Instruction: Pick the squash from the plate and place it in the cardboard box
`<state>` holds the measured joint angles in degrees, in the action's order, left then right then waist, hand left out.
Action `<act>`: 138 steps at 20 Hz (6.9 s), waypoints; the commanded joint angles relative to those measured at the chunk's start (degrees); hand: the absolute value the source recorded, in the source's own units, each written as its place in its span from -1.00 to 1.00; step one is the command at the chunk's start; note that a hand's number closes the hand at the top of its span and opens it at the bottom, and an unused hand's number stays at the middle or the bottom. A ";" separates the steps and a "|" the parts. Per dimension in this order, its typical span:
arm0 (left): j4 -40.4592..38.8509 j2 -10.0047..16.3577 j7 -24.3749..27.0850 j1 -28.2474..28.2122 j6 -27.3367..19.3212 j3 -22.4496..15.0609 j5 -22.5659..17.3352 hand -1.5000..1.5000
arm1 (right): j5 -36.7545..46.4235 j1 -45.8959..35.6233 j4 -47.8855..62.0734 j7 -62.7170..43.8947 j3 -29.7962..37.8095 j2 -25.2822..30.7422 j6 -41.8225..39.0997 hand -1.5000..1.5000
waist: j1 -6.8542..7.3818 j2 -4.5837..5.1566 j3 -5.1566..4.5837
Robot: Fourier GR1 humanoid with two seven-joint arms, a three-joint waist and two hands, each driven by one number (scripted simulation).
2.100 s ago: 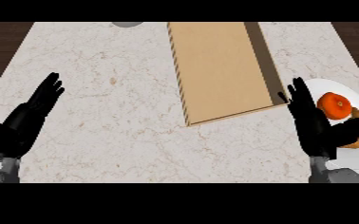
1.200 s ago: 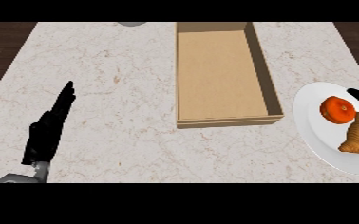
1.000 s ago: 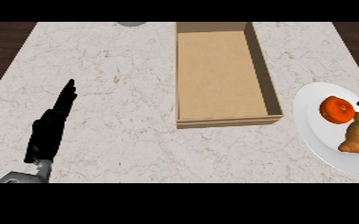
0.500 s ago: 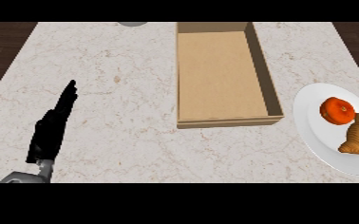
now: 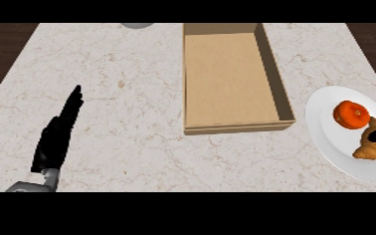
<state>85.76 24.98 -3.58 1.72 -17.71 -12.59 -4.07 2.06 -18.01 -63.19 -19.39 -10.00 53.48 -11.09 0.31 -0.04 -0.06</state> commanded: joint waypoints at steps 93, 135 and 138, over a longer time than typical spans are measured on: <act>2.74 -14.25 -0.78 -1.82 13.87 14.33 15.47 0.00 | 54.00 -13.84 -46.16 -34.15 0.50 -42.84 5.37 1.00 | 0.41 0.16 0.02; 2.79 -14.77 -1.90 -0.88 15.55 16.41 15.31 0.00 | 31.90 -38.73 18.32 6.50 33.35 -49.36 52.44 -1.00 | 0.03 0.16 0.14; 1.90 -12.69 -1.50 -0.82 17.03 18.45 14.17 0.00 | 28.61 -36.95 15.08 9.20 35.89 -46.72 53.67 -1.00 | -0.13 0.18 0.11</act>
<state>88.95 10.79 -5.71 0.78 -1.61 4.05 10.98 35.85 -57.34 -44.05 -14.74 22.54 4.92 41.13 0.63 0.21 0.06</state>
